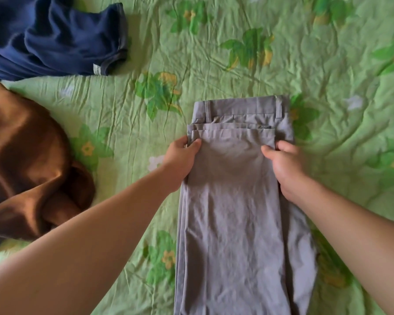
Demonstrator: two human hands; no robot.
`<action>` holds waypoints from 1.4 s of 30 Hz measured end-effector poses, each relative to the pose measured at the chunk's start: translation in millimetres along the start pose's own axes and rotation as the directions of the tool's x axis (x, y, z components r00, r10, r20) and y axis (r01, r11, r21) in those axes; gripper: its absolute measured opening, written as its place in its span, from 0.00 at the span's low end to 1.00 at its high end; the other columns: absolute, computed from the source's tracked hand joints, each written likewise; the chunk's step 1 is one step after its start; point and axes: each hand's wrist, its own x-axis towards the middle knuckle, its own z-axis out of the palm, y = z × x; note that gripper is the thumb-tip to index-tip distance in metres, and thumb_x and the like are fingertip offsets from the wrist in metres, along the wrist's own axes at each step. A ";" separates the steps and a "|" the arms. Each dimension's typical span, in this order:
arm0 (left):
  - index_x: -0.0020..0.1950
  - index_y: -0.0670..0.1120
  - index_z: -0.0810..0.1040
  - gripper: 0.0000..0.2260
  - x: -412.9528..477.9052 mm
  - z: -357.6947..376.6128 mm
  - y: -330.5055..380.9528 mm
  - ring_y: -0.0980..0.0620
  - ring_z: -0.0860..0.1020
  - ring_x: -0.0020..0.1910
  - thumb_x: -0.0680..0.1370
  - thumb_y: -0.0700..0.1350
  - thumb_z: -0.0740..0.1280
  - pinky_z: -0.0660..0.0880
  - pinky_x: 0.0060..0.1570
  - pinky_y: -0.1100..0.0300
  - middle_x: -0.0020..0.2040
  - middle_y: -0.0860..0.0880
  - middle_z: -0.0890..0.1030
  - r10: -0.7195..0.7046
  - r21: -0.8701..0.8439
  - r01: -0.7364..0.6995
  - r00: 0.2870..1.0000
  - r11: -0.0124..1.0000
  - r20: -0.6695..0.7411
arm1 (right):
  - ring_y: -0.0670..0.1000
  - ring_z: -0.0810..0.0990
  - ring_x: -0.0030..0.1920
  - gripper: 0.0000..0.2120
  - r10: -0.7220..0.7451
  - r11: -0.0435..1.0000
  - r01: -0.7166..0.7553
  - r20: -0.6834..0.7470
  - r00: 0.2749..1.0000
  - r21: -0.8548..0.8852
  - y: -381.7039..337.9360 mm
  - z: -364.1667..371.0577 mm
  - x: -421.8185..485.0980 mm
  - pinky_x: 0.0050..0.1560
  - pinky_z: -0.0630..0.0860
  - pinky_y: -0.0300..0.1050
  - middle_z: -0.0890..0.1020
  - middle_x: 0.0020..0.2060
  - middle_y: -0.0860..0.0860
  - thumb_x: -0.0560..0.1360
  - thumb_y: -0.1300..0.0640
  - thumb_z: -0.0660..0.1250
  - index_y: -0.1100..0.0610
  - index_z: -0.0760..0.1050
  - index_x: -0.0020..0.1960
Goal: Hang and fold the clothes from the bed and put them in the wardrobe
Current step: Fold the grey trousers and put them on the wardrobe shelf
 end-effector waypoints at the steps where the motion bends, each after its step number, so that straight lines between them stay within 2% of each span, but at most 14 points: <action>1: 0.53 0.50 0.82 0.07 -2.3 -0.2 1.5 0.49 0.85 0.43 0.81 0.51 0.67 0.83 0.43 0.53 0.44 0.49 0.86 0.022 0.009 -0.022 1.000 1.000 -0.013 | 0.50 0.68 0.37 0.18 -0.030 1.000 0.030 -0.009 0.999 0.002 -1.4 -0.6 -2.0 0.41 0.63 0.46 0.71 0.35 0.54 0.68 0.51 0.71 0.64 0.69 0.38; 4: 0.46 0.49 0.81 0.08 -4.6 -2.9 13.1 0.55 0.81 0.33 0.81 0.50 0.67 0.77 0.32 0.61 0.34 0.54 0.83 0.076 0.024 -0.076 0.997 0.997 -0.028 | 0.51 0.67 0.36 0.15 -0.115 0.993 0.115 -0.029 0.993 -0.010 -14.5 -3.5 -5.5 0.38 0.62 0.45 0.71 0.34 0.55 0.73 0.55 0.69 0.68 0.71 0.42; 6: 0.42 0.48 0.80 0.11 -2.4 -3.8 25.1 0.54 0.80 0.32 0.82 0.51 0.66 0.76 0.33 0.61 0.31 0.54 0.81 0.098 0.043 -0.097 0.995 0.994 -0.029 | 0.50 0.67 0.34 0.15 -0.174 0.983 0.172 -0.037 0.984 -0.059 -23.8 -3.0 0.5 0.37 0.62 0.46 0.71 0.32 0.54 0.72 0.52 0.68 0.66 0.72 0.42; 11: 0.49 0.44 0.81 0.10 -1.7 3.4 25.9 0.47 0.83 0.40 0.81 0.51 0.68 0.82 0.40 0.55 0.42 0.47 0.84 0.061 0.085 -0.056 0.997 0.995 -0.055 | 0.50 0.70 0.34 0.13 -0.101 0.974 0.097 -0.009 0.995 -0.203 -27.8 4.4 9.0 0.39 0.65 0.46 0.72 0.32 0.49 0.77 0.53 0.67 0.59 0.71 0.38; 13: 0.54 0.41 0.81 0.11 -11.9 2.2 18.8 0.44 0.85 0.46 0.80 0.48 0.70 0.83 0.48 0.47 0.49 0.43 0.86 0.002 0.001 -0.002 1.000 1.000 -0.030 | 0.52 0.75 0.36 0.13 -0.029 0.988 0.031 0.015 0.999 -0.149 -25.9 2.7 3.7 0.40 0.70 0.45 0.76 0.33 0.51 0.76 0.53 0.70 0.55 0.70 0.36; 15: 0.57 0.39 0.80 0.12 -27.9 -4.9 9.0 0.45 0.85 0.45 0.79 0.47 0.71 0.82 0.51 0.43 0.51 0.42 0.85 -0.054 -0.053 0.056 0.998 0.997 0.035 | 0.56 0.83 0.46 0.08 0.063 0.998 -0.062 0.081 0.995 -0.012 -23.7 -2.2 -10.8 0.52 0.80 0.51 0.84 0.43 0.56 0.71 0.52 0.73 0.53 0.77 0.44; 17: 0.57 0.39 0.80 0.11 -44.6 -14.4 -4.5 0.49 0.84 0.43 0.80 0.45 0.70 0.81 0.51 0.48 0.49 0.43 0.84 -0.079 -0.087 0.091 0.989 0.992 0.125 | 0.56 0.82 0.52 0.18 0.177 0.975 -0.192 0.131 0.975 0.114 -21.7 -10.3 -36.9 0.61 0.77 0.56 0.83 0.50 0.57 0.74 0.57 0.74 0.59 0.75 0.61; 20: 0.59 0.38 0.79 0.13 -67.5 -27.1 -26.0 0.49 0.83 0.49 0.79 0.44 0.71 0.81 0.54 0.49 0.52 0.43 0.84 -0.111 -0.081 0.130 0.972 0.988 0.209 | 0.55 0.83 0.50 0.14 0.257 0.940 -0.290 0.190 0.948 0.178 4.3 -25.2 -68.2 0.61 0.77 0.58 0.82 0.50 0.58 0.77 0.63 0.70 0.59 0.72 0.61; 24: 0.61 0.40 0.80 0.11 -106.1 -36.2 -63.7 0.47 0.83 0.50 0.79 0.41 0.70 0.82 0.48 0.51 0.55 0.43 0.85 -0.190 0.022 0.191 0.946 0.981 0.263 | 0.59 0.83 0.57 0.34 0.338 0.885 -0.397 0.251 0.907 0.242 37.0 -42.2 -113.7 0.62 0.77 0.63 0.81 0.59 0.62 0.67 0.58 0.78 0.64 0.69 0.69; 27: 0.60 0.41 0.80 0.10 -138.9 -42.0 -99.8 0.46 0.84 0.54 0.79 0.39 0.70 0.82 0.52 0.49 0.56 0.43 0.85 -0.263 0.064 0.255 0.932 0.965 0.247 | 0.56 0.86 0.44 0.07 0.354 0.874 -0.419 0.270 0.895 0.245 59.1 -55.8 -144.2 0.48 0.82 0.53 0.86 0.46 0.59 0.75 0.63 0.71 0.61 0.78 0.52; 30: 0.57 0.41 0.81 0.08 -165.9 -45.5 -129.5 0.45 0.84 0.52 0.79 0.39 0.71 0.83 0.51 0.47 0.55 0.41 0.84 -0.292 0.090 0.279 0.934 0.956 0.205 | 0.51 0.86 0.36 0.04 0.366 0.876 -0.433 0.292 0.883 0.212 77.7 -67.8 -168.2 0.34 0.81 0.45 0.87 0.40 0.54 0.79 0.61 0.67 0.58 0.80 0.51; 34: 0.55 0.42 0.81 0.08 -188.5 -43.9 -156.3 0.40 0.84 0.52 0.77 0.39 0.73 0.83 0.48 0.43 0.53 0.39 0.84 -0.245 0.182 0.226 0.965 0.957 0.092 | 0.51 0.85 0.39 0.05 0.401 0.869 -0.455 0.259 0.879 0.196 97.4 -80.1 -194.2 0.40 0.80 0.45 0.86 0.42 0.54 0.80 0.57 0.66 0.56 0.80 0.49; 37: 0.53 0.45 0.79 0.09 -198.3 -39.0 -164.8 0.39 0.83 0.48 0.75 0.42 0.75 0.82 0.47 0.41 0.48 0.41 0.83 -0.122 0.369 0.103 0.992 0.923 0.027 | 0.55 0.82 0.40 0.03 0.383 0.908 -0.406 0.195 0.903 0.101 114.1 -89.9 -212.5 0.42 0.77 0.48 0.83 0.43 0.58 0.79 0.59 0.68 0.56 0.78 0.46; 42: 0.66 0.51 0.68 0.20 -216.1 -28.4 -173.6 0.50 0.77 0.38 0.77 0.44 0.71 0.73 0.32 0.56 0.41 0.49 0.78 0.084 0.584 -0.033 0.995 0.811 -0.059 | 0.55 0.79 0.38 0.06 0.135 0.982 -0.136 -0.020 0.991 -0.131 121.7 -86.9 -216.2 0.42 0.77 0.47 0.81 0.37 0.52 0.78 0.65 0.67 0.56 0.80 0.49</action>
